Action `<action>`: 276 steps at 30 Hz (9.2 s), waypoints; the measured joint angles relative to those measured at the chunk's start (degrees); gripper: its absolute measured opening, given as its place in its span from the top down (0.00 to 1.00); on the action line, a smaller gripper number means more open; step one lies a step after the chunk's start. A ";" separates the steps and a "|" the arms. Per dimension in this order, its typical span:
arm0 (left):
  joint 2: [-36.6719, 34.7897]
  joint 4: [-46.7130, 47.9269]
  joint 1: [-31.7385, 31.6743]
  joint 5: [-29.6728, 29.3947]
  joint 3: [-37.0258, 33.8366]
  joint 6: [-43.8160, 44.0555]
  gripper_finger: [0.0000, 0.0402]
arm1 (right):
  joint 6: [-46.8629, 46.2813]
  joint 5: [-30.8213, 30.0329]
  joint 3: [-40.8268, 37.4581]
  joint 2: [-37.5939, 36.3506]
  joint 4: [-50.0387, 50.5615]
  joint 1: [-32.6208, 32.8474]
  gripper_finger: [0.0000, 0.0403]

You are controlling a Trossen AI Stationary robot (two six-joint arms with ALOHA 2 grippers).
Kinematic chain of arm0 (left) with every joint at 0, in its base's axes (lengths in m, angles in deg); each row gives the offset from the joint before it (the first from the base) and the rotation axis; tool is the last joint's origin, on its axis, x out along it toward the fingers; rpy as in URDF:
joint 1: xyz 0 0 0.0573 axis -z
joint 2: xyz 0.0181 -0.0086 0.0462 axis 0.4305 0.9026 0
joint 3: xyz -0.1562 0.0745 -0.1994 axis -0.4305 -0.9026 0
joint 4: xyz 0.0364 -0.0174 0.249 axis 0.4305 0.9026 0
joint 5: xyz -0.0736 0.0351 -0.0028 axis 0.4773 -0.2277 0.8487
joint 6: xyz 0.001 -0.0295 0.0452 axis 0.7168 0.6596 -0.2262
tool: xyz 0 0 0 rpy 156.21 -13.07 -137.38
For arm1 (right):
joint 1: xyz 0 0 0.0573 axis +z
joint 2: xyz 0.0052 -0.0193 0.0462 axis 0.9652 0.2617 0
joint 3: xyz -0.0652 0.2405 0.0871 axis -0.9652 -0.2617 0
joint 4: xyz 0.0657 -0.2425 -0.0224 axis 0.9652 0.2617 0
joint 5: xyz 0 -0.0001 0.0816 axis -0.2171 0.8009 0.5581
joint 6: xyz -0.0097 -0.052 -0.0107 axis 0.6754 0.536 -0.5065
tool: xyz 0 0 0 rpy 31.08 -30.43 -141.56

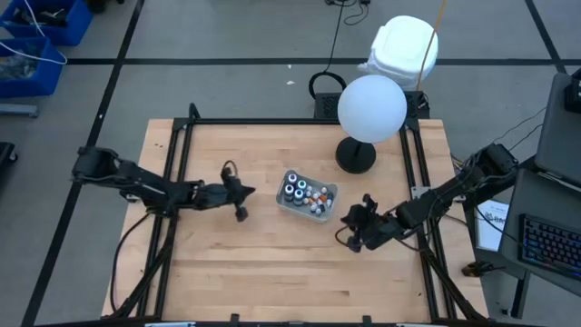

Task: Pick & Place food coloring
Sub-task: Adjust the gray bin on the table, then return to Home Position

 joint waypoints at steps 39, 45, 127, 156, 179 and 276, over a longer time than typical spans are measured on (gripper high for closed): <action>15.32 7.38 -0.37 12.33 17.36 0.57 0.99 | 18.71 8.52 -0.02 8.26 -6.62 -26.10 1.00; 16.36 6.74 1.52 12.30 17.36 1.12 0.99 | 21.79 12.31 -0.07 8.26 -9.14 -28.99 1.00; -47.82 46.32 15.29 17.93 13.66 -28.20 1.00 | 38.81 21.94 -3.61 -58.58 15.72 -10.49 1.00; -72.39 27.82 6.05 21.99 -10.93 -27.13 1.00 | 38.52 21.13 -27.05 -75.03 -6.48 -10.54 1.00; -73.07 28.33 2.30 24.76 -13.82 -24.50 1.00 | 39.41 21.35 -35.80 -75.14 -15.11 -17.29 1.00; -71.70 26.61 2.26 25.28 -13.86 -16.39 0.87 | 39.43 21.24 -36.00 -73.55 -16.48 -17.70 1.00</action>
